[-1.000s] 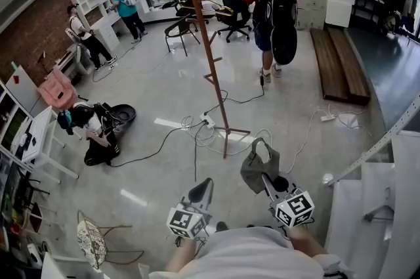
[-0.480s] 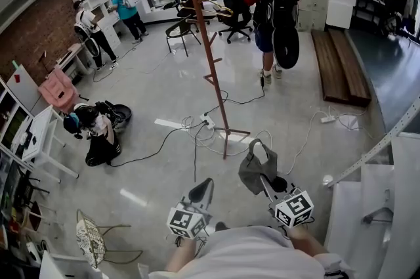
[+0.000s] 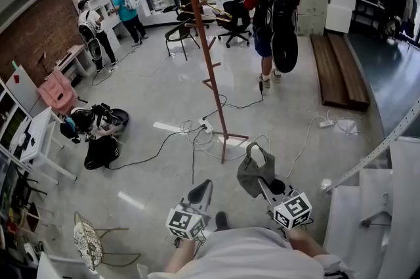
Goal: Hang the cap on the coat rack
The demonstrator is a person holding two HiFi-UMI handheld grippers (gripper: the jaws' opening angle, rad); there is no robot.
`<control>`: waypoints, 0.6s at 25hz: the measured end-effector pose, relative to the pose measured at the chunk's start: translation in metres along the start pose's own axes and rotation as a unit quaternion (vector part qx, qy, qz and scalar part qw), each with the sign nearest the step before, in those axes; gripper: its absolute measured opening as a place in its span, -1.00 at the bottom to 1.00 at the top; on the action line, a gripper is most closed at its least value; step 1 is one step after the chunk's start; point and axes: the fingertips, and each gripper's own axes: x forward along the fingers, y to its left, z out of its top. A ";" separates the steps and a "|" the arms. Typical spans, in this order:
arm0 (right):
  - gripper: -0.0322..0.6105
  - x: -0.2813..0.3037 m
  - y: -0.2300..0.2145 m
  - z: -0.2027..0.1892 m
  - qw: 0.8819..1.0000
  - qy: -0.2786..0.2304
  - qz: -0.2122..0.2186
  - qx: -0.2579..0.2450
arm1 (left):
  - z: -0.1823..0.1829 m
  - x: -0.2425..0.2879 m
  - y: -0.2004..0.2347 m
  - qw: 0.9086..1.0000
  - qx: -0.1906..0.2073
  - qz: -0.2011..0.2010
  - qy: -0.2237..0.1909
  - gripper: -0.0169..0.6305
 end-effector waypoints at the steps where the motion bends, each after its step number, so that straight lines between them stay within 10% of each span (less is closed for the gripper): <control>1: -0.84 0.000 0.000 0.001 1.000 -0.002 0.002 -0.001 | 0.000 0.001 0.000 1.000 0.001 0.000 0.000 -0.91; 15: -0.84 0.025 -0.020 -0.003 1.000 0.004 -0.006 0.003 | -0.004 0.030 0.022 1.000 -0.003 -0.011 0.002 -0.91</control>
